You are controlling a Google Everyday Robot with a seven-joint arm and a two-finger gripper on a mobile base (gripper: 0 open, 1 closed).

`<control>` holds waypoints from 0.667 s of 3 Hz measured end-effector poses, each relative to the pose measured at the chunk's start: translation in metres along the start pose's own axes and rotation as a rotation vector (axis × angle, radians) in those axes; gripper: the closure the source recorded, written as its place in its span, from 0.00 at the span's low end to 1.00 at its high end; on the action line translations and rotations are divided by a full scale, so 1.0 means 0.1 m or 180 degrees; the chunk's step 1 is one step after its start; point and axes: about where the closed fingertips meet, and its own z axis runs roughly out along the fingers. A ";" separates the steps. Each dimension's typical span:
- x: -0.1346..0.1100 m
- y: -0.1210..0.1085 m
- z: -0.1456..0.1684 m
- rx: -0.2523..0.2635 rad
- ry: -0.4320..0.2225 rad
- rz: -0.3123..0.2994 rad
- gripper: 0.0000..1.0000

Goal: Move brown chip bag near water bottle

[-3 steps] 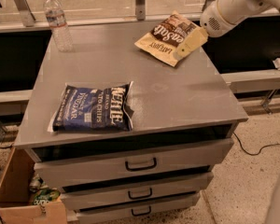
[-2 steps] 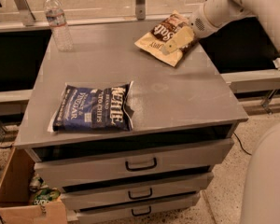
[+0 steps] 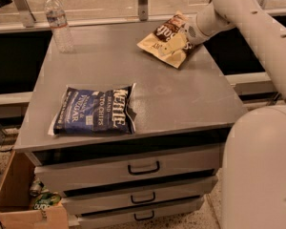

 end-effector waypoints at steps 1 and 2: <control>0.06 -0.13 0.17 0.0082 0.0018 0.0055 0.28; 0.05 -0.16 0.21 0.0117 0.0040 -0.0020 0.51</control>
Offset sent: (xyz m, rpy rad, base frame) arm 0.0279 -0.0147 -0.0123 -0.0993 -0.0478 0.0113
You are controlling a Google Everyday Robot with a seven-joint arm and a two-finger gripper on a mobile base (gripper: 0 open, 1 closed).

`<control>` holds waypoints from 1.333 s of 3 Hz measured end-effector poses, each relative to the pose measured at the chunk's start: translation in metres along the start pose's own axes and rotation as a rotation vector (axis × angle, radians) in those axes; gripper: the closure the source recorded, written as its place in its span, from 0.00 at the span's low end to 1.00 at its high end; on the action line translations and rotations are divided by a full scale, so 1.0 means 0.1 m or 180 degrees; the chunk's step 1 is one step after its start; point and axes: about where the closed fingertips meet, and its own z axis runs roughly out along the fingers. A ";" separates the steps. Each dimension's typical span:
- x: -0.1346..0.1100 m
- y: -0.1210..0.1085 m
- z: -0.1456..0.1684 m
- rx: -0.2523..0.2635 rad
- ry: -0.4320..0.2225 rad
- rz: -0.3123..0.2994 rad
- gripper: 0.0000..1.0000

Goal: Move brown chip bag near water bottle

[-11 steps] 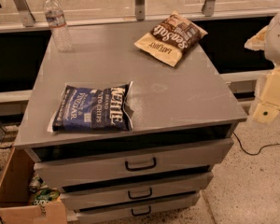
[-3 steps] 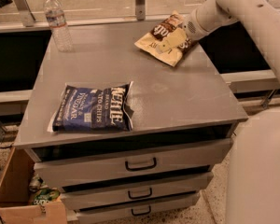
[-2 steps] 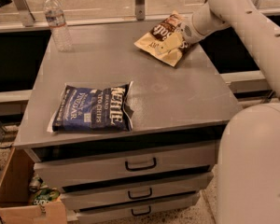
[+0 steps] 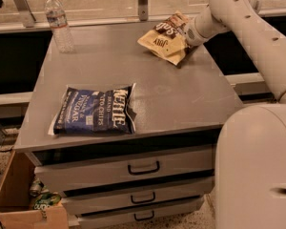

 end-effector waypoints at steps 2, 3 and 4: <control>-0.02 0.00 -0.03 0.0000 -0.0001 -0.0001 0.97; -0.03 0.00 -0.04 0.0000 -0.0001 -0.0002 1.00; -0.03 0.00 -0.03 0.0000 -0.0001 -0.0002 1.00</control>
Offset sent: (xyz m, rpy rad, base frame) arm -0.0464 0.0623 0.1513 -0.1230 -0.3739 0.4272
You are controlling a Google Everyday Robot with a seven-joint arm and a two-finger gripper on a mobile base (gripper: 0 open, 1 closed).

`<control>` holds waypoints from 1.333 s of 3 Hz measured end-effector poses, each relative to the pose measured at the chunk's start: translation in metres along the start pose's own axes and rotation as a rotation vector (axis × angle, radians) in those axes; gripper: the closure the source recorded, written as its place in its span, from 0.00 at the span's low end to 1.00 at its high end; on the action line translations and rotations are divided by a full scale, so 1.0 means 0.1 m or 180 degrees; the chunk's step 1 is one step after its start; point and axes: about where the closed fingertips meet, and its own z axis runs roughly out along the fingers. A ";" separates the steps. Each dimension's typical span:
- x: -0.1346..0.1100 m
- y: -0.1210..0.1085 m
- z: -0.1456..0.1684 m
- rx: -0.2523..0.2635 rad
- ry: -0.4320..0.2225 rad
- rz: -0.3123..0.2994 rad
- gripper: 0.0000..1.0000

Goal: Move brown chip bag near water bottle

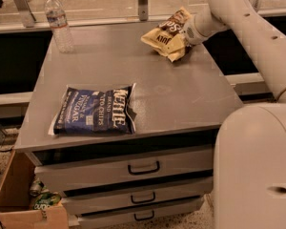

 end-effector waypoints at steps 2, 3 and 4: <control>0.00 0.00 0.00 -0.0001 0.0000 0.0000 0.59; 0.00 0.00 0.00 -0.0001 0.0000 -0.0001 0.35; 0.00 0.00 0.00 -0.0001 0.0000 -0.0001 0.12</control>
Offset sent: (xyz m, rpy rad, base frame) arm -0.0030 -0.0017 0.0177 -0.0042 -0.0230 0.0522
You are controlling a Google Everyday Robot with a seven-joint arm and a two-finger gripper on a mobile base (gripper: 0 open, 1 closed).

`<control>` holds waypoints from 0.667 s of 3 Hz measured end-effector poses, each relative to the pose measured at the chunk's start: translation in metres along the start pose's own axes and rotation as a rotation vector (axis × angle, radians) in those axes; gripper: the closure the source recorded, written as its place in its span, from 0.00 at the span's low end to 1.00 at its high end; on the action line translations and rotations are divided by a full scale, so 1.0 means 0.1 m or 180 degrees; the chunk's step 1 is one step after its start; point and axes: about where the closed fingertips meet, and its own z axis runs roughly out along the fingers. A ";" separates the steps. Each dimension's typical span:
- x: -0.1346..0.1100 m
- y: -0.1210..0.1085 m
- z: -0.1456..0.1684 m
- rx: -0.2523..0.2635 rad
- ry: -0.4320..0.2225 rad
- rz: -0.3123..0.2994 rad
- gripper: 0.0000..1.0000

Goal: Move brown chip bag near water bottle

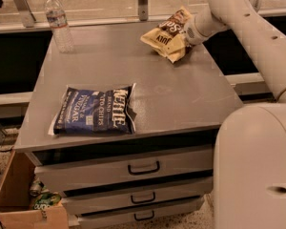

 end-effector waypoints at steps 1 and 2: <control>-0.20 0.02 -0.25 -0.0074 -0.0047 -0.0194 0.00; -0.32 0.02 -0.42 -0.0101 -0.0079 -0.0319 0.00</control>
Offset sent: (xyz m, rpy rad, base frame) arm -0.0036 -0.0087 0.0905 -0.0406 -0.0739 0.1318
